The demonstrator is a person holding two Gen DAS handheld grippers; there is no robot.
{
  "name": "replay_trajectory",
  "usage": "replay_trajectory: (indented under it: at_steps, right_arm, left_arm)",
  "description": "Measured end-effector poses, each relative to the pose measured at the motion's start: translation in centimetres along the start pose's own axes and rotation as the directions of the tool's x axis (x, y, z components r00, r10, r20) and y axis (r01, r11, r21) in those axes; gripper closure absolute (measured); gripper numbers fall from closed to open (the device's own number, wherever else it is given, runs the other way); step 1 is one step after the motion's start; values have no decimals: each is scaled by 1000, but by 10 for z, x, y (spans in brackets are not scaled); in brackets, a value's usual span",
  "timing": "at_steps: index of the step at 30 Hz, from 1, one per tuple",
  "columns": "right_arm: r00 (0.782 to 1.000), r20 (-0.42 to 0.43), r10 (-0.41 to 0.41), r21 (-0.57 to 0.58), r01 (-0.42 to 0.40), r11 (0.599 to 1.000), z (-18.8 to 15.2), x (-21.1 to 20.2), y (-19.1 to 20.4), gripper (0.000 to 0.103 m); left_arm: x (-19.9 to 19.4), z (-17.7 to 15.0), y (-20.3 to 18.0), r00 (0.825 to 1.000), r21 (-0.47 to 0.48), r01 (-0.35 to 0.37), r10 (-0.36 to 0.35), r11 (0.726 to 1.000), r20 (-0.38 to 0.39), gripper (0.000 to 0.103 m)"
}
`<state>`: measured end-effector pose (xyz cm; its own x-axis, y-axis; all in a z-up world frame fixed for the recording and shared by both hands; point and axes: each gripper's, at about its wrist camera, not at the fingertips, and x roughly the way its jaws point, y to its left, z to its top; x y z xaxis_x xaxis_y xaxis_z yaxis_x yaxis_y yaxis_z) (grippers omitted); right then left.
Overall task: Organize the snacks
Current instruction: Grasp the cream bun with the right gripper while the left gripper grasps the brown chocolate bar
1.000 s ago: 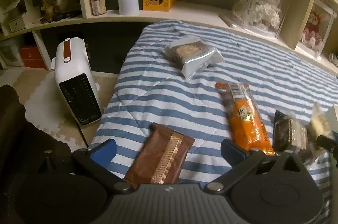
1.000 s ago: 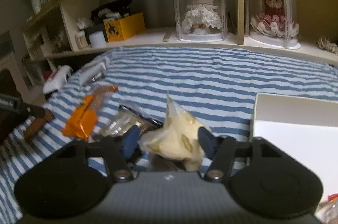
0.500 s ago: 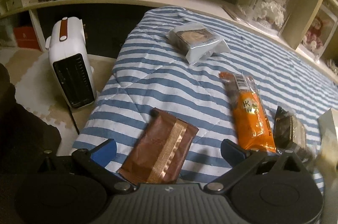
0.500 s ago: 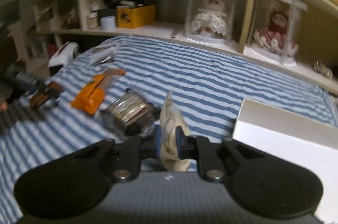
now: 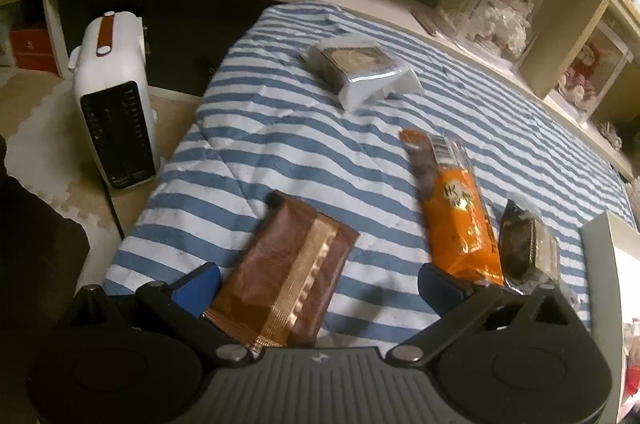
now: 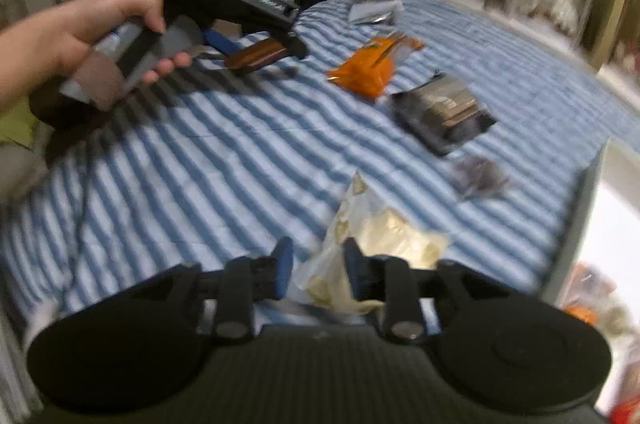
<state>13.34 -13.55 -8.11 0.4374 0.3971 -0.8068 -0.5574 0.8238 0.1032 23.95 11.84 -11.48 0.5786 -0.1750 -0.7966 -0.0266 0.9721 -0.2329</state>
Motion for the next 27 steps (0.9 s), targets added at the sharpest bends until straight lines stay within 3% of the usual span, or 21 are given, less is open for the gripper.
replay_trajectory:
  at_steps: [2,5,8,12,16,21,25,27]
  right_arm:
    - [1000,24,19,64,-21,998,4,-3,-4,24]
    - [996,88,3,187,-19,982,9,-11,-12,10]
    - [995,84,-48,300,21,954,13,-10,-29,4]
    - [997,22,-70,400,55,915,12,9,-48,3]
    - [998,-40,-55,470,67,880,4,25,-60,3]
    - [997,-75,-16,504,52,862,0,38,-63,5]
    - [996,-85,-23,507,63,860,-5,36,-64,30]
    - [997,-82,-9,505,49,862,-4,35,-65,36]
  left_arm:
    - [1,-1,-3,1000,17,3,-3,1000,-17,0]
    - [0,-2,-8,999,34,17,-16,999,-49,0]
    - [-2,-4,-14,994,49,49,-45,998,-96,0]
    - [-7,-6,-20,987,65,91,-81,994,-137,0]
    - [-11,-4,-23,988,53,101,-94,993,-123,2]
    - [-9,-1,-22,997,47,40,-37,998,-68,19]
    - [-5,0,-21,999,49,5,-3,999,-47,27]
    - [-4,0,-23,999,59,-16,18,998,-35,32]
